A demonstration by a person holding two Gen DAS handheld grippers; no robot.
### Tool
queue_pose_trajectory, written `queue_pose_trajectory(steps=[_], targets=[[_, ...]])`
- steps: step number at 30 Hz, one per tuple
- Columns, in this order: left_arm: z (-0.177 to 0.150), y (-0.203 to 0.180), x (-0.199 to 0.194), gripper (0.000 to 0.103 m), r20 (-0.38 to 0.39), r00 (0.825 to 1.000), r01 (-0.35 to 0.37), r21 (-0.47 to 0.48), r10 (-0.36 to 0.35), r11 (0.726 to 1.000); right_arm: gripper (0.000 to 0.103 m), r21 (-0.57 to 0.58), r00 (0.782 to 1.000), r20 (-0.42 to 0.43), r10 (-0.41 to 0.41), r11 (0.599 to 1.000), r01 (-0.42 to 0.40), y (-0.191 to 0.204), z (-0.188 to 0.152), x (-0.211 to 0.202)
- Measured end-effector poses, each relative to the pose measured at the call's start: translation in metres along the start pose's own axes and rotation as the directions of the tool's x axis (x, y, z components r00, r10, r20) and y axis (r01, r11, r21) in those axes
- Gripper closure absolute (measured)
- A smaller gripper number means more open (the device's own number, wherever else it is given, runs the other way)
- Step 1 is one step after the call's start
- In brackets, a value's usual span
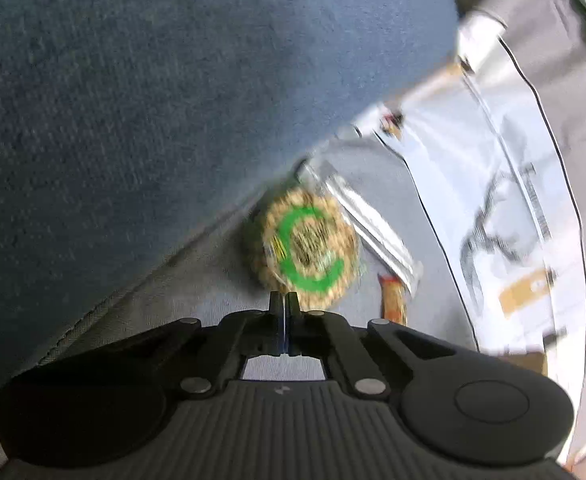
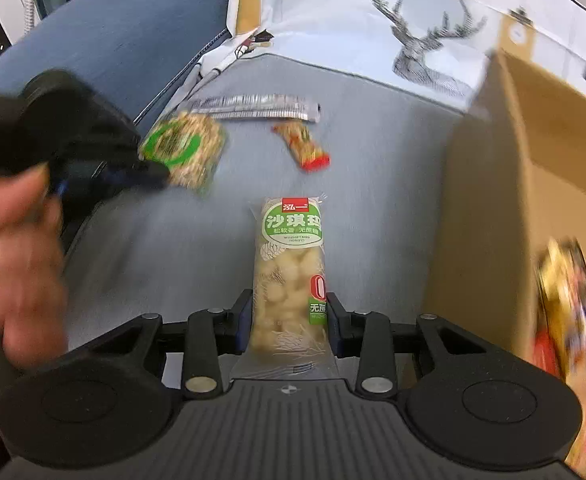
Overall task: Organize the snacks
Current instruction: 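Grasp the white peanut-candy bar with the right tool while the left tool approaches the round grain cake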
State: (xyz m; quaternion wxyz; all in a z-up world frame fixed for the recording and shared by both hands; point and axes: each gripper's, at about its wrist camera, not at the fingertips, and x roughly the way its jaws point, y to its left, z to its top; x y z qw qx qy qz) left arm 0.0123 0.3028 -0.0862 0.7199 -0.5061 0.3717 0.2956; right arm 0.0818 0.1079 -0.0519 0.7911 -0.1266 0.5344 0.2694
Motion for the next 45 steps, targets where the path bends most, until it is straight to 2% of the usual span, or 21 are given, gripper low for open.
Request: queue_pose_trajectory(steps=[3, 5, 6, 9, 11, 13, 16, 18, 19, 21, 26, 29, 30, 33, 34, 36, 37, 40, 42, 43, 45], targets=[[-0.011, -0.003, 0.0, 0.103, -0.108, 0.993, 0.058, 0.112, -0.046, 0.992, 0.065, 0.015, 0.999, 0.003, 0.042, 0.999, -0.042, 0.002, -0.031, -0.019], [-0.016, -0.005, -0.008, 0.102, -0.099, 0.994, 0.058, 0.179, -0.041, 0.982, 0.065, 0.004, 0.998, 0.006, 0.069, 0.998, -0.069, 0.007, -0.047, -0.024], [-0.018, -0.008, -0.015, 0.095, -0.058, 0.998, 0.027, 0.235, -0.013, 0.972, 0.065, -0.006, 0.997, 0.019, 0.076, 0.997, -0.076, 0.009, -0.054, -0.027], [-0.025, -0.021, -0.031, 0.05, 0.07, 0.996, -0.073, 0.37, 0.05, 0.926, 0.067, -0.02, 0.995, 0.052, 0.08, 0.997, -0.079, 0.016, -0.067, -0.025], [-0.029, -0.028, -0.033, 0.04, 0.097, 0.994, -0.082, 0.416, 0.046, 0.905, 0.067, -0.024, 0.994, 0.076, 0.074, 0.997, -0.072, 0.018, -0.071, -0.023], [-0.033, -0.043, -0.025, 0.025, 0.132, 0.989, -0.126, 0.458, 0.073, 0.88, 0.068, -0.027, 0.994, 0.092, 0.065, 0.998, -0.063, 0.019, -0.072, -0.019], [-0.03, -0.065, -0.003, 0.019, 0.17, 0.976, -0.203, 0.471, 0.138, 0.858, 0.064, -0.025, 0.994, 0.091, 0.052, 0.998, -0.05, 0.018, -0.075, -0.011], [-0.025, -0.074, 0.011, 0.016, 0.189, 0.963, -0.26, 0.479, 0.191, 0.838, 0.062, -0.031, 0.996, 0.068, 0.059, 0.998, -0.057, 0.018, -0.076, -0.004], [-0.026, -0.078, 0.017, 0.015, 0.197, 0.957, -0.285, 0.483, 0.214, 0.828, 0.057, -0.031, 0.997, 0.052, 0.062, 0.998, -0.061, 0.018, -0.076, 0.001], [-0.025, -0.084, 0.031, 0.014, 0.21, 0.946, -0.318, 0.48, 0.245, 0.818, 0.052, -0.035, 0.998, 0.028, 0.06, 0.998, -0.059, 0.019, -0.076, 0.009], [-0.017, -0.09, 0.057, 0.014, 0.217, 0.934, -0.356, 0.483, 0.284, 0.8, 0.052, -0.105, 0.999, 0.016, 0.045, 0.994, -0.043, 0.027, -0.077, 0.015], [-0.015, -0.089, 0.061, 0.022, 0.209, 0.93, -0.368, 0.491, 0.303, 0.789, 0.052, -0.111, 0.999, 0.016, 0.052, 0.993, -0.05, 0.028, -0.075, 0.014], [-0.015, -0.088, 0.058, 0.026, 0.212, 0.931, -0.365, 0.494, 0.298, 0.789, 0.052, -0.11, 0.998, 0.016, 0.056, 0.992, -0.054, 0.028, -0.075, 0.013], [-0.017, -0.089, 0.056, 0.028, 0.215, 0.932, -0.363, 0.517, 0.292, 0.775, 0.064, -0.114, 0.998, 0.022, 0.051, 0.992, -0.048, 0.027, -0.076, 0.011], [-0.018, -0.089, 0.054, 0.028, 0.215, 0.933, -0.361, 0.527, 0.29, 0.769, 0.065, -0.12, 0.998, 0.023, 0.053, 0.992, -0.05, 0.027, -0.076, 0.011], [-0.021, -0.088, 0.045, 0.028, 0.204, 0.939, -0.345, 0.542, 0.278, 0.766, 0.065, -0.121, 0.998, 0.023, 0.054, 0.991, -0.05, 0.027, -0.076, 0.01], [-0.021, -0.086, 0.04, 0.028, 0.176, 0.948, -0.317, 0.547, 0.264, 0.775, 0.065, -0.116, 0.998, 0.025, 0.055, 0.992, -0.051, 0.027, -0.075, 0.01], [-0.026, -0.077, 0.024, 0.028, 0.019, 0.981, -0.173, 0.541, 0.194, 0.823, 0.065, -0.102, 0.998, 0.029, 0.052, 0.994, -0.049, 0.027, -0.076, 0.008], [-0.032, -0.069, 0.017, 0.028, -0.106, 0.98, -0.087, 0.527, 0.167, 0.846, 0.065, -0.095, 0.999, 0.035, 0.042, 0.995, -0.038, 0.027, -0.074, 0.009], [-0.036, -0.066, 0.01, 0.028, -0.131, 0.978, -0.068, 0.53, 0.161, 0.845, 0.065, -0.092, 0.999, 0.041, 0.035, 0.995, -0.031, 0.028, -0.074, 0.008], [-0.046, -0.063, -0.003, 0.028, -0.118, 0.977, -0.078, 0.579, 0.178, 0.812, 0.065, -0.086, 0.999, 0.049, 0.018, 0.996, -0.014, 0.03, -0.074, 0.007]])
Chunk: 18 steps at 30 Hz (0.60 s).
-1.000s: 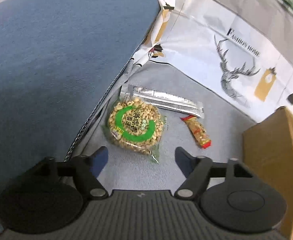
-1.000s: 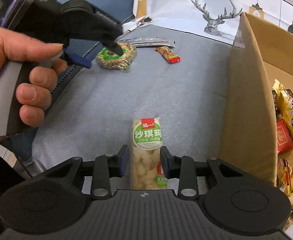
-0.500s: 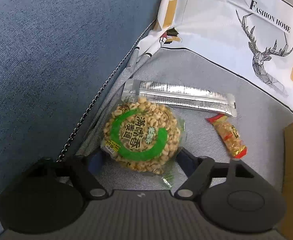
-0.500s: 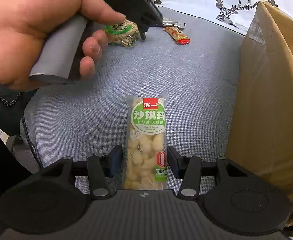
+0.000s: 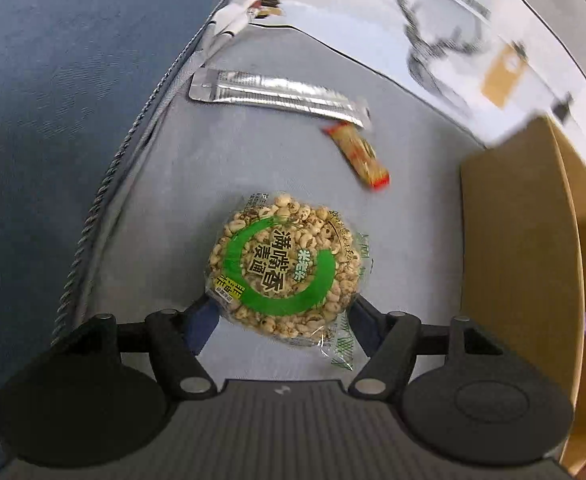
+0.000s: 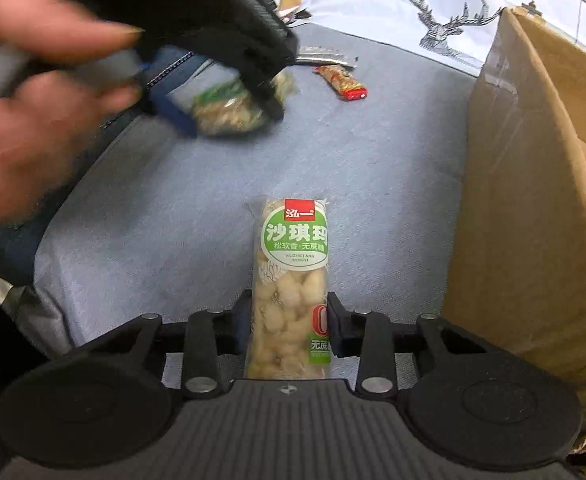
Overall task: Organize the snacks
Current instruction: 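Grasp the white peanut-candy bar with the right tool while the left tool approaches the round grain cake, then grasp the round green-labelled grain cake with the left tool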
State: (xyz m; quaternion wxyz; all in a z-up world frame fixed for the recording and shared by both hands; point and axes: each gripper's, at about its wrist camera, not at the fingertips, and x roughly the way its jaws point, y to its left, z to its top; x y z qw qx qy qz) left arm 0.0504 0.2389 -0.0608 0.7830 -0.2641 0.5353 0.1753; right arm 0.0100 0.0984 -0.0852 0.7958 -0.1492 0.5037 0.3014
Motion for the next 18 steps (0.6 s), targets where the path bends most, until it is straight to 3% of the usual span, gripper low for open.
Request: queue_pose_trajectory(steps=[4, 12, 18], targets=[[-0.021, 0.003, -0.003, 0.027, -0.011, 1.0, 0.017, 0.025, -0.017, 1.0, 0.065, 0.021, 1.0, -0.001, -0.014, 1.0, 0.014, 0.002, 0.001, -0.001], [-0.016, 0.026, 0.011, 0.019, -0.086, 0.994, 0.066, -0.09, -0.074, 0.994, 0.061, 0.048, 1.0, 0.002, 0.013, 0.999, -0.013, -0.002, 0.003, -0.001], [-0.016, 0.006, 0.014, 0.018, -0.069, 0.998, 0.005, 0.022, -0.003, 1.0, 0.06, 0.03, 1.0, -0.007, 0.016, 0.999, -0.015, -0.002, 0.003, 0.0]])
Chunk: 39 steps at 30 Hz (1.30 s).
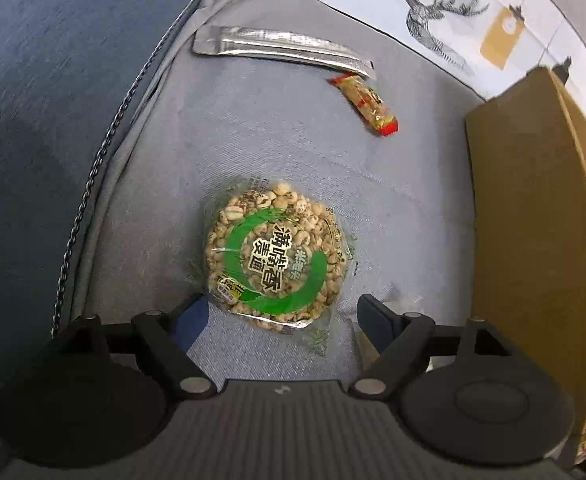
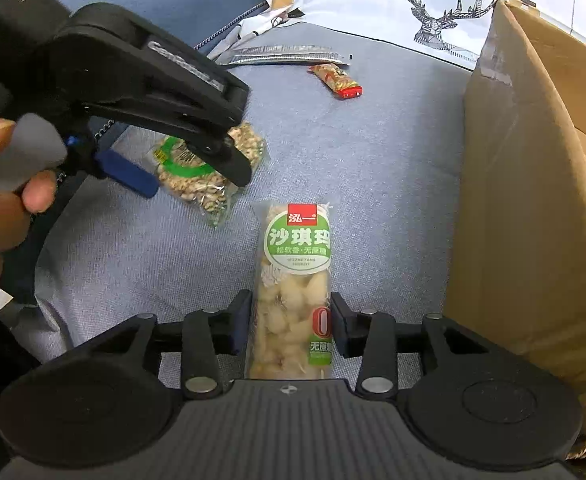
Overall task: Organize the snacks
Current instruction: 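Grasp the round green-labelled grain cake with the left tool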
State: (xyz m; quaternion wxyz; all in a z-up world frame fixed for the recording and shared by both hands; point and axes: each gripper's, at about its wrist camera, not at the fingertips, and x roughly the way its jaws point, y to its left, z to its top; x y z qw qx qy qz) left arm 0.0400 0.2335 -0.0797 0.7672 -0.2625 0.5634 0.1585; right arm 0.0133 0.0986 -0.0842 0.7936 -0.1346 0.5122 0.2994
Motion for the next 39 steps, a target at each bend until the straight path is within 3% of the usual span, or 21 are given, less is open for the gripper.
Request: queue_pose_trajectory(steps=[4, 23, 26, 39], targets=[[0.001, -0.005, 0.003, 0.018, 0.01, 0.999, -0.034, 0.029, 0.034, 0.999, 0.059, -0.002, 1.0, -0.004, 0.002, 1.0, -0.002, 0.0, 0.0, 0.001], [0.003, -0.008, 0.008, 0.018, 0.008, 0.999, -0.047, 0.053, 0.046, 0.997, 0.059, -0.007, 1.0, -0.004, 0.002, 1.0, -0.002, 0.001, -0.001, 0.003], [0.003, -0.009, 0.009, 0.018, 0.009, 0.999, -0.054, 0.065, 0.054, 0.996, 0.064, -0.015, 1.0, -0.003, -0.003, 1.0, 0.003, 0.002, -0.002, 0.002], [0.001, -0.013, 0.009, 0.02, 0.027, 0.996, -0.083, 0.1, 0.081, 0.991, 0.065, -0.008, 1.0, 0.022, 0.008, 1.0, -0.008, 0.0, -0.003, -0.003]])
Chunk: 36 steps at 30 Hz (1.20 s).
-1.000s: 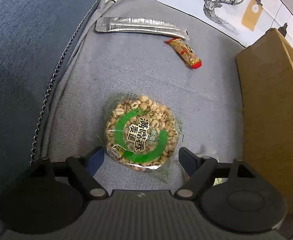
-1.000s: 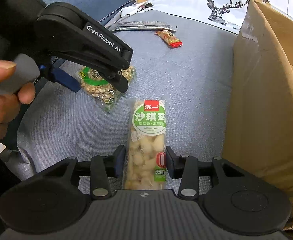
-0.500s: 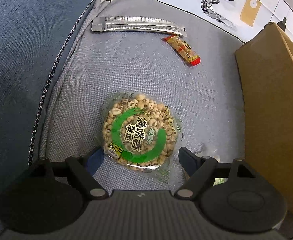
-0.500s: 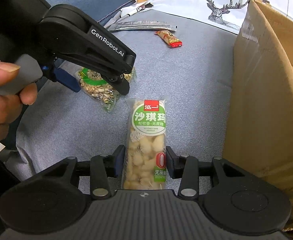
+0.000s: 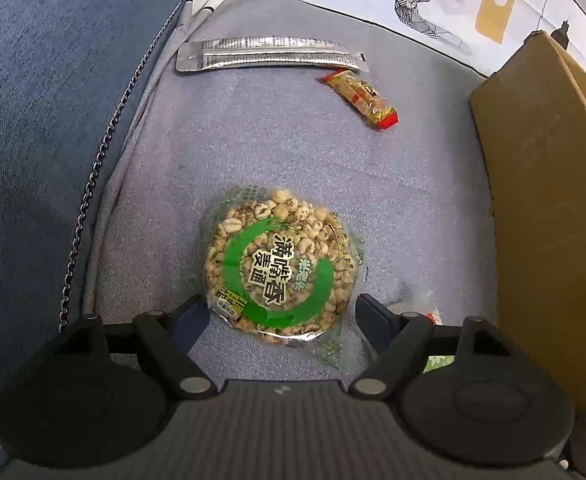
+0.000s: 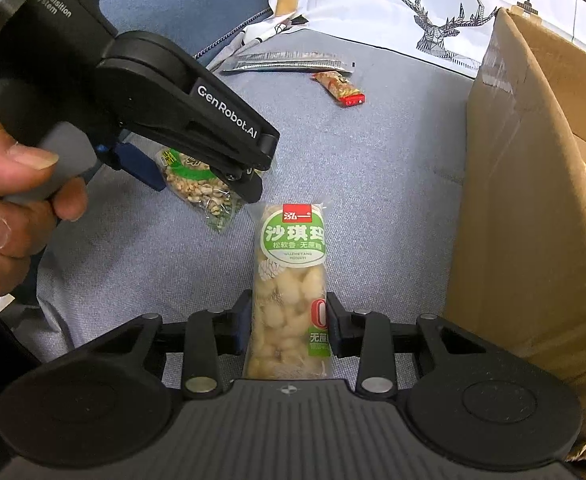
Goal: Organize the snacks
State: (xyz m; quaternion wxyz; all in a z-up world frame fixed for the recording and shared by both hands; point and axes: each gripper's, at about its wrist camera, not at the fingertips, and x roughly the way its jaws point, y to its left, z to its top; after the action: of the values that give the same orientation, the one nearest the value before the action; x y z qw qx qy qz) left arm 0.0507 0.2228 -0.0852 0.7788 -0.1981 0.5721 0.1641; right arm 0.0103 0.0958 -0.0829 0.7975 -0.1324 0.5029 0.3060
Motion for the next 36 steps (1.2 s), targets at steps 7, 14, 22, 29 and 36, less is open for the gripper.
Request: queue_pose_trajectory(steps=[7, 14, 22, 29, 36], targets=[[-0.002, -0.002, -0.003, 0.027, 0.012, 1.0, 0.0, 0.013, 0.0, 1.0, 0.065, 0.004, 1.0, 0.008, 0.004, 1.0, -0.004, 0.0, 0.0, -0.002], [0.002, -0.002, -0.014, 0.028, 0.078, 0.997, 0.015, 0.0, -0.015, 1.0, 0.065, 0.01, 0.999, 0.042, 0.006, 1.0, -0.006, 0.001, 0.001, -0.01], [0.01, 0.0, -0.03, 0.028, 0.175, 0.982, 0.085, -0.05, -0.075, 0.995, 0.065, 0.036, 0.99, 0.143, 0.01, 0.999, -0.015, -0.005, 0.009, -0.03], [0.013, 0.002, -0.042, 0.028, 0.254, 0.96, 0.145, -0.079, -0.121, 0.986, 0.065, 0.087, 0.976, 0.218, 0.009, 0.996, -0.029, -0.016, 0.016, -0.048], [0.014, 0.006, -0.054, 0.029, 0.331, 0.933, 0.182, -0.094, -0.142, 0.979, 0.065, 0.092, 0.949, 0.315, 0.003, 0.995, -0.034, -0.024, 0.022, -0.066]])
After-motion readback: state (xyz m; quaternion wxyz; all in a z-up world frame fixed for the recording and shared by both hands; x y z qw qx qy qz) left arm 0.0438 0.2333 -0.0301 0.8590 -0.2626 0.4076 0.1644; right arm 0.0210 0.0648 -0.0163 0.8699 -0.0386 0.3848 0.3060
